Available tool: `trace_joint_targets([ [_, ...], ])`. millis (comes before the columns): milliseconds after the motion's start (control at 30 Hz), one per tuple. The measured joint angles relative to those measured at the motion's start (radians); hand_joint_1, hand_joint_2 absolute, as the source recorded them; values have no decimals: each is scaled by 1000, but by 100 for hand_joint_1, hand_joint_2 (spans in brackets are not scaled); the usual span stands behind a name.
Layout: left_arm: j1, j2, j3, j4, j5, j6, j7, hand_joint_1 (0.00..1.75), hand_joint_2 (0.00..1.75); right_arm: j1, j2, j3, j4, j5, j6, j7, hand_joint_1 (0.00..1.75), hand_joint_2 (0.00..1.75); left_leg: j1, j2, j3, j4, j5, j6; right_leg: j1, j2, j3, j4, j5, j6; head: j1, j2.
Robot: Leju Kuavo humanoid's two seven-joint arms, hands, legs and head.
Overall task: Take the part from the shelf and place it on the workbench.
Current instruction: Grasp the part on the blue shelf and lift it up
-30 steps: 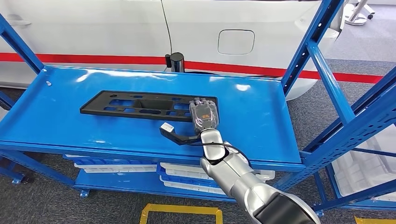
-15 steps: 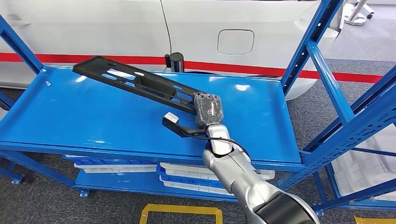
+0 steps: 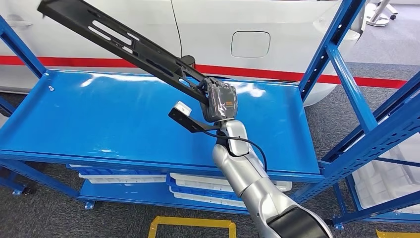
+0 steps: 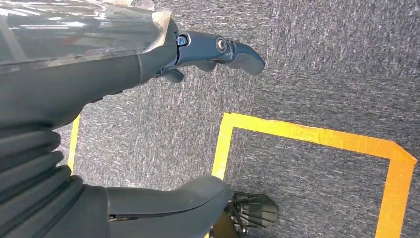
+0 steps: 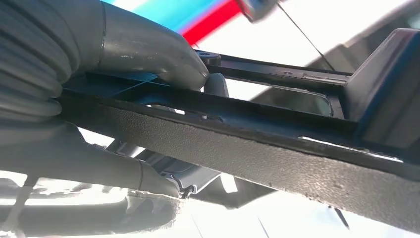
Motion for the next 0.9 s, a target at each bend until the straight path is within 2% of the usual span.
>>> trace_joint_targets([
  [167,3,1,9,0,1,6,-14,0,175,44,-2,3,-193,-69,35,-23,175,175,0,0,0,0,0,0,0,0,0,0,0,0,0,0],
  [333,4,2,18,0,2,16,-18,0,175,76,-8,6,-309,-114,42,-37,175,175,-1,0,0,0,0,0,0,0,0,0,0,0,0,0],
  [433,5,2,23,0,2,28,-21,0,175,100,-15,14,-383,-187,74,-63,175,175,-1,0,0,0,0,0,0,0,0,0,0,0,0,0],
  [500,5,3,25,0,1,35,-20,0,175,117,-21,22,-438,-279,130,-89,175,175,-1,0,0,0,0,0,0,0,0,0,0,0,0,0],
  [633,6,6,29,0,-1,36,-12,0,175,157,-27,39,-552,-572,316,-170,175,175,-1,0,0,0,0,0,0,0,0,0,0,0,0,0],
  [800,7,9,36,0,-1,35,-11,0,175,180,-35,50,-631,-686,393,-195,175,175,-1,0,0,0,0,0,0,0,0,0,0,0,0,0],
  [900,8,10,41,0,0,34,-2,0,175,194,-40,54,-660,-834,492,-219,175,175,-1,0,0,0,0,0,0,0,0,0,0,0,0,0],
])
